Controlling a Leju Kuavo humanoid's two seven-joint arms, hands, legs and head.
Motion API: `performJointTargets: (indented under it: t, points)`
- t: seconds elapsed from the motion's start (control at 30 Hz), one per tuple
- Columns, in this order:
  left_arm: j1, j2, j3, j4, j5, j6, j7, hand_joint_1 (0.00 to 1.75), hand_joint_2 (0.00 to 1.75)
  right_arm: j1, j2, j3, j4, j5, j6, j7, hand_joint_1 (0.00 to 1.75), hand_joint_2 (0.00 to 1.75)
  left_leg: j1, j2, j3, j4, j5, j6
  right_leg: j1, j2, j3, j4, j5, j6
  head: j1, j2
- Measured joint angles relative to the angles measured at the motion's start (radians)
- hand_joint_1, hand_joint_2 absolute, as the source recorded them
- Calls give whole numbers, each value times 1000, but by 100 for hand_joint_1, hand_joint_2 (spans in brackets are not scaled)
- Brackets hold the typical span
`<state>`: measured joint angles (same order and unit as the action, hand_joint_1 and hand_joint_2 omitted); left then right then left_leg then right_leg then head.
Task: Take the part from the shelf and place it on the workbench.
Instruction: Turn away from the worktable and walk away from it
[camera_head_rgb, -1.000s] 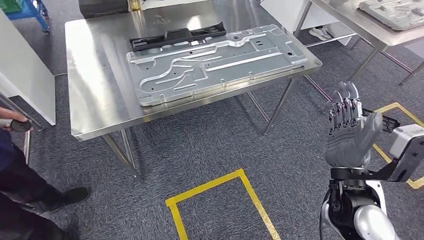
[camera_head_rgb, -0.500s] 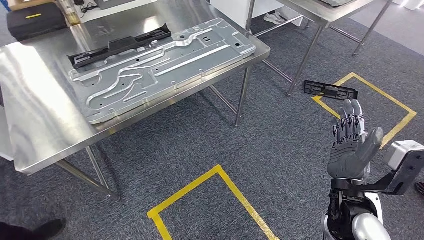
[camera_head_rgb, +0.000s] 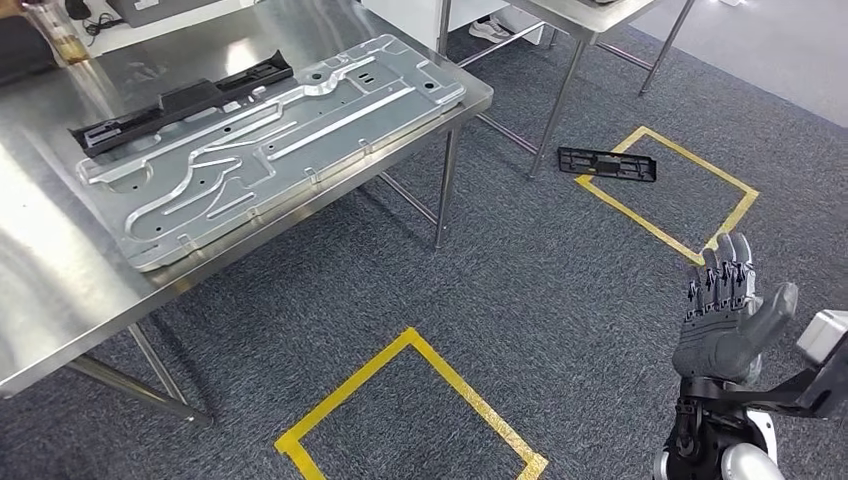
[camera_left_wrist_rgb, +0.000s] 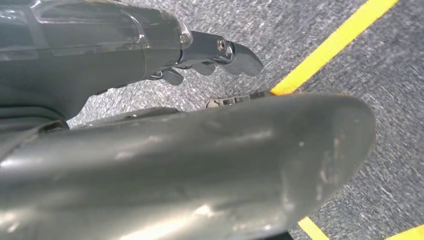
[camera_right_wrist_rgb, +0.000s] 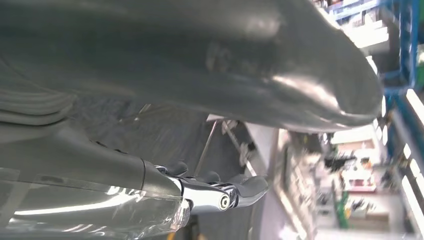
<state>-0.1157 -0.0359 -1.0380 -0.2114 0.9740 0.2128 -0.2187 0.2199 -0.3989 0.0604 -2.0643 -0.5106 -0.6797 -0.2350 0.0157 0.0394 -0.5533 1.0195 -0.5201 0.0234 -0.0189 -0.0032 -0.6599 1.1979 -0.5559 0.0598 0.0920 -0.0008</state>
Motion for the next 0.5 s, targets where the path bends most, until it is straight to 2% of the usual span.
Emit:
performJointTargets:
  t: [0.07,0.1,0.13,0.2,0.27,0.33,0.37,0.4,0.43,0.47,0.5]
  points:
    - [-2,0,0,0,1,0,-1,0,0,7,7,-13,21,-72,15,-25,0,0,-1,13,6,0,-5,-7,4,-27,69,-138,55,-8,6,0]
    - [-3,0,0,0,1,0,-1,0,0,11,10,-20,35,-115,27,-41,0,0,-3,18,7,-1,-6,-12,8,-37,91,-183,66,-14,7,0]
    - [-3,0,0,0,1,0,-1,0,0,14,14,-27,51,-155,39,-58,0,0,-4,23,9,-2,-7,-17,12,-42,99,-201,65,-21,6,0]
    - [-4,-1,0,0,1,0,-1,0,0,22,22,-41,89,-213,54,-86,0,0,-4,31,13,-7,-8,-29,13,-30,99,-207,68,-34,4,0]
    - [-5,-1,0,-1,1,0,-1,0,0,26,29,-54,123,-237,56,-100,0,0,-2,5,8,15,-29,-37,10,-19,106,-219,75,-47,-1,0]
    - [-5,0,0,0,0,0,-1,0,0,27,37,-62,149,-245,56,-106,0,0,-1,-34,-37,115,-84,-40,9,-9,110,-226,78,-56,-16,0]
    - [-5,0,0,0,-1,0,0,0,0,27,41,-65,163,-249,55,-107,0,0,-1,-42,-71,183,-115,-40,11,-2,110,-225,78,-58,-24,0]
    - [-3,1,0,0,-2,0,0,0,0,29,46,-68,178,-250,49,-106,0,0,-2,-44,-102,239,-131,-39,12,7,110,-224,77,-60,-30,0]
    - [-2,1,0,0,-4,0,1,0,0,30,50,-73,198,-246,39,-101,0,0,-3,-44,-119,265,-128,-38,14,15,110,-222,75,-61,-34,0]
    - [-1,1,0,0,-6,0,1,0,0,30,56,-80,222,-239,31,-96,0,0,-3,-44,-119,252,-105,-36,15,25,110,-220,73,-62,-36,0]
    - [-1,2,0,0,-8,0,2,0,0,30,62,-89,249,-232,27,-93,0,0,-4,-48,-100,203,-66,-33,15,34,111,-216,71,-61,-38,0]
